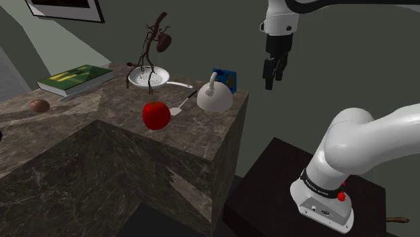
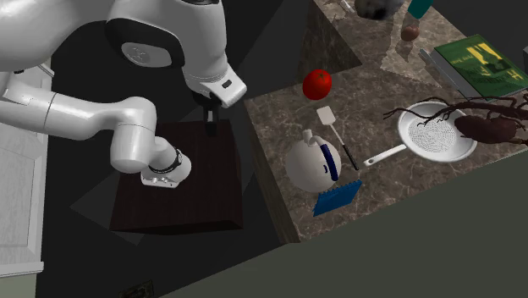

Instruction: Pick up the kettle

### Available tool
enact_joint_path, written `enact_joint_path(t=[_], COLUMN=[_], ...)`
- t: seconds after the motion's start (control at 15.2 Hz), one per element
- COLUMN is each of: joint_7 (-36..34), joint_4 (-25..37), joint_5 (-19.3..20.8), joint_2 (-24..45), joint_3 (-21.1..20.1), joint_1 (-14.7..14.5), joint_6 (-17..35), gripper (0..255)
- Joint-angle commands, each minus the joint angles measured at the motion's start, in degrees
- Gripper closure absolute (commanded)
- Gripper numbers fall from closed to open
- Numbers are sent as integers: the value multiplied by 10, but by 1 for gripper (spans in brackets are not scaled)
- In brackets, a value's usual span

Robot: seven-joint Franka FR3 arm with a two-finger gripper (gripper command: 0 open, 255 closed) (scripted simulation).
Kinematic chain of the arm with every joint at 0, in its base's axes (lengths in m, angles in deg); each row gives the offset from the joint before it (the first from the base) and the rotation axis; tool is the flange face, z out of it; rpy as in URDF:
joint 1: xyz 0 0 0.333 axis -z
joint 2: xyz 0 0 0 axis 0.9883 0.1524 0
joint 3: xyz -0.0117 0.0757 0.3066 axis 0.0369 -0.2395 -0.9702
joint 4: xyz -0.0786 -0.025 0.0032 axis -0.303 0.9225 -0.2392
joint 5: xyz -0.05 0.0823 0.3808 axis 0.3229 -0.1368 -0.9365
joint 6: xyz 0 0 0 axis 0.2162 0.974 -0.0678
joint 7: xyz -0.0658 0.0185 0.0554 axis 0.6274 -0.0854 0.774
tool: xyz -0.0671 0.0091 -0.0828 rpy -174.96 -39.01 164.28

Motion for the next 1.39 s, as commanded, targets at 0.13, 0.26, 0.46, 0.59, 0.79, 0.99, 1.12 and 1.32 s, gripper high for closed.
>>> enact_joint_path(t=[0.13, 0.26, 0.46, 0.59, 0.79, 0.99, 1.12, 1.32], joint_7=[-62, -123, -211, -268, -350, -430, -480, -554], joint_4=[19, 40, 78, 107, 152, 201, 234, 284], joint_5=[-26, -48, -76, -90, -107, -120, -127, -136], joint_2=[43, 86, 153, 197, 263, 326, 367, 425], joint_3=[-18, -34, -54, -63, -73, -77, -76, -71], joint_1=[12, 23, 41, 52, 68, 83, 92, 104], joint_6=[20, 39, 66, 83, 105, 124, 136, 150], gripper=[0, 0, 0, 0, 0, 0, 0, 0])
